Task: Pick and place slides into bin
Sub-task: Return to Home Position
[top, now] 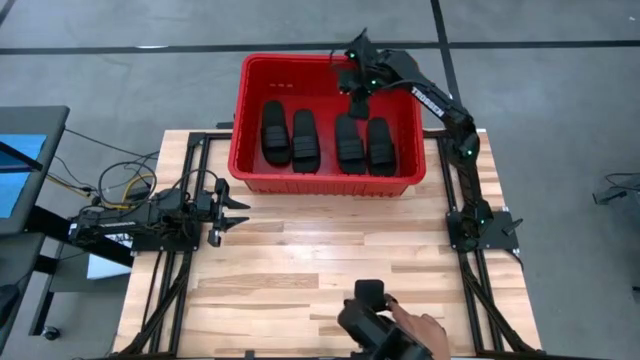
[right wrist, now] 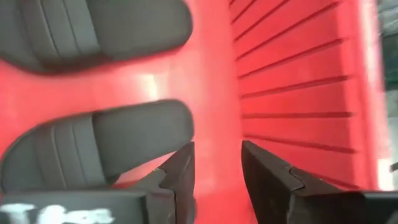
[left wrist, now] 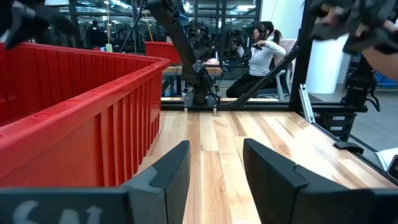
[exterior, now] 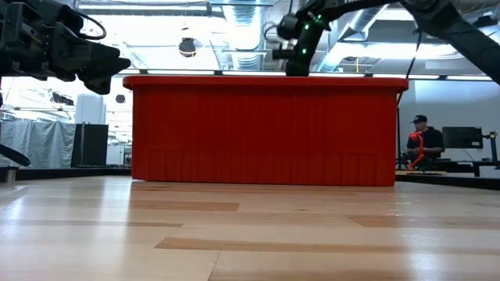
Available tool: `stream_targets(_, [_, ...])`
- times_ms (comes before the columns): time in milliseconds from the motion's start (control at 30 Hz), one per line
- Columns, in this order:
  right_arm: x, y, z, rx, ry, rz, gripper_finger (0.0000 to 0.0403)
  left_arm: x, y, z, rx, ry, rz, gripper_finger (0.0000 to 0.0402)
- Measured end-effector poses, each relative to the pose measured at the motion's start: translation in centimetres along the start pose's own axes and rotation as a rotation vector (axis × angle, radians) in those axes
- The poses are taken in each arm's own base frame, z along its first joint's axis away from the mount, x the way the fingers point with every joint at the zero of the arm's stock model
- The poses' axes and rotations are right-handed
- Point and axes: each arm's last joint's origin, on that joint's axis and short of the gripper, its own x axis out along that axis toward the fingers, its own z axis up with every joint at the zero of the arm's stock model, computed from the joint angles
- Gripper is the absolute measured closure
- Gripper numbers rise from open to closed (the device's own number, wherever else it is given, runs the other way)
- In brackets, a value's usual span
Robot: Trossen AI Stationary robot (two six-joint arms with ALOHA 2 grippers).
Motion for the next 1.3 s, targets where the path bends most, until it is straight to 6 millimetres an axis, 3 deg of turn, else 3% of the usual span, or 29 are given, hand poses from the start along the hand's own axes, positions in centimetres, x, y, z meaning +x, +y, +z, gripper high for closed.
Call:
stream_targets(300, [-7.1, -0.8, 0.4, 0.100, -0.207, -0.138, 0.0312, 0.0, 0.0, 0.0, 0.000, -0.001, 0.000, 0.0262])
stream_targets(800, [-16.5, -1.3, 0.6, 0.257, -0.840, 0.096, 0.0398, 0.0, 0.0, 0.0, 0.000, -0.001, 0.000, 0.0262])
stream_targets(1067, [-19.9, 0.4, 0.4, 0.262, -0.928, 0.169, 0.0401, 0.0, 0.0, 0.0, 0.000, -0.001, 0.000, 0.0262])
stream_targets(1300, [-22.8, 3.3, -0.2, 0.253, -0.978, 0.222, 0.0402, 0.0, 0.0, 0.0, 0.000, 0.000, 0.000, 0.0262])
